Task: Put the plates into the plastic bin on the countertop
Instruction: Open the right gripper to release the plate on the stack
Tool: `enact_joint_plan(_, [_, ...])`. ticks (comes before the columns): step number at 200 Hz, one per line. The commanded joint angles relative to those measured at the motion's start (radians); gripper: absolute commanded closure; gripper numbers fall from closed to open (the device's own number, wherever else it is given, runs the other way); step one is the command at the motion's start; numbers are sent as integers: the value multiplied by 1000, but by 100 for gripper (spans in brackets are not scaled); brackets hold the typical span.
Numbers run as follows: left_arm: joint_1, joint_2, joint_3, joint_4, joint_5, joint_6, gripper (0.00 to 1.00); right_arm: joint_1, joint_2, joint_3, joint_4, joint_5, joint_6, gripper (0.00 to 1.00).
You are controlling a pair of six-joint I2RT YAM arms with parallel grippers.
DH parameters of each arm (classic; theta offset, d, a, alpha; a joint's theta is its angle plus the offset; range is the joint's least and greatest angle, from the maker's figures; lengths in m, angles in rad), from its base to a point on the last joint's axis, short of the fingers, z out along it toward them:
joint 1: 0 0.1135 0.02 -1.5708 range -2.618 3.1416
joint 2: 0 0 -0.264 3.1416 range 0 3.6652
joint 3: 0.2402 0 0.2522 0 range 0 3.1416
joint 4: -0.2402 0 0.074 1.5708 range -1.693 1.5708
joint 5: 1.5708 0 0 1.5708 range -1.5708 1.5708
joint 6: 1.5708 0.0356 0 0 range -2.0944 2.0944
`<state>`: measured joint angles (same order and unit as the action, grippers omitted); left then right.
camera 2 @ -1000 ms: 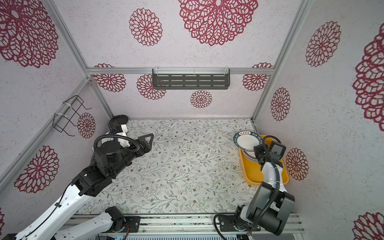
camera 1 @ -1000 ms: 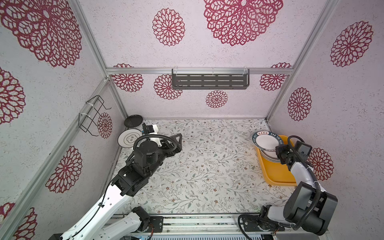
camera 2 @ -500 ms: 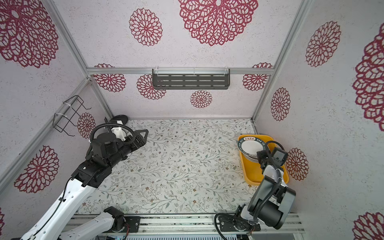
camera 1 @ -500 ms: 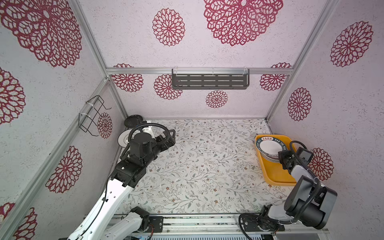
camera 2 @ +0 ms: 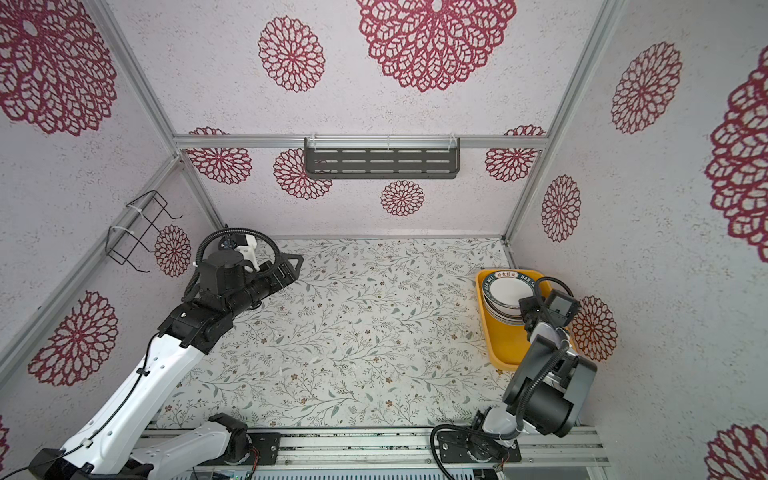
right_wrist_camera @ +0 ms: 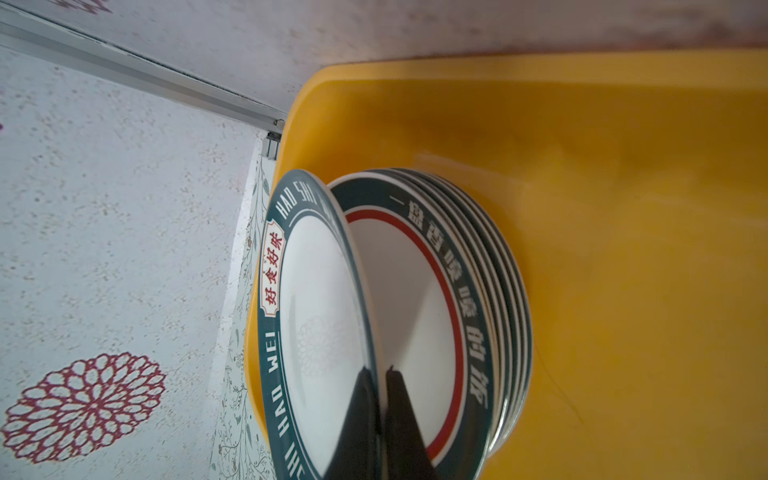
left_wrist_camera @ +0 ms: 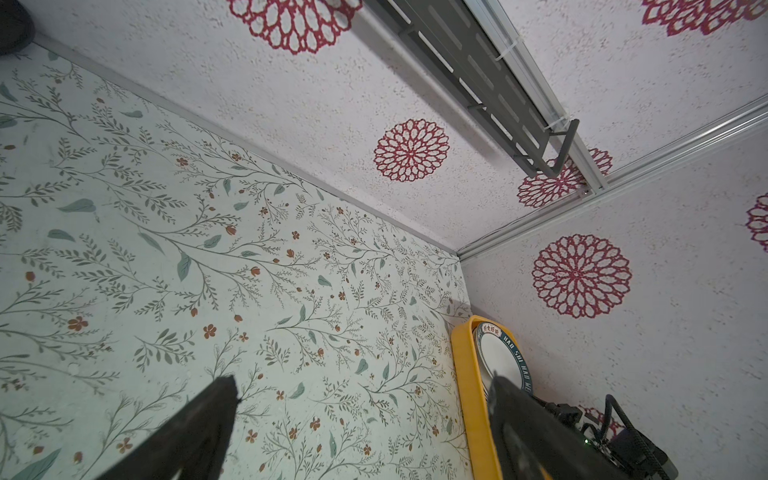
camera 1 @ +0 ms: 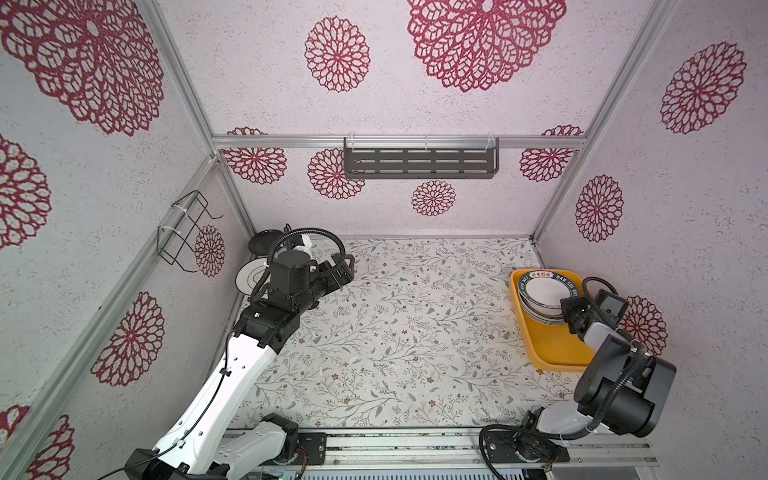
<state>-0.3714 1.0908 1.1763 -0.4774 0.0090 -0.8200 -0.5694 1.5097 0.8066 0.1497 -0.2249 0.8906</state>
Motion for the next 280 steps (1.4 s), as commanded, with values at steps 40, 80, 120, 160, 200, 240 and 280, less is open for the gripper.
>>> enact_joint_plan(40, [60,31,10,23,49,-43,3,0,7,50,-26,-9,-72,99])
enact_joint_plan(80, [85,43,1,34,86,-60,3,2,36,76,-75,-21,-104,94])
enact_joint_plan(120, [90,41,-14,47,88,-75,3,2,35,83,-94,-27,-121,92])
enact_joint_plan(160, [92,45,-9,46,97,-77,3,2,60,98,-114,-14,-124,89])
enact_joint_plan(200, [92,39,-10,42,95,-82,3,1,67,100,-120,7,-113,87])
enact_joint_plan(240, [91,34,-14,42,95,-85,3,0,56,91,-150,40,-99,87])
enact_joint_plan(280, [91,28,-25,48,95,-94,3,-1,32,49,-129,45,-99,80])
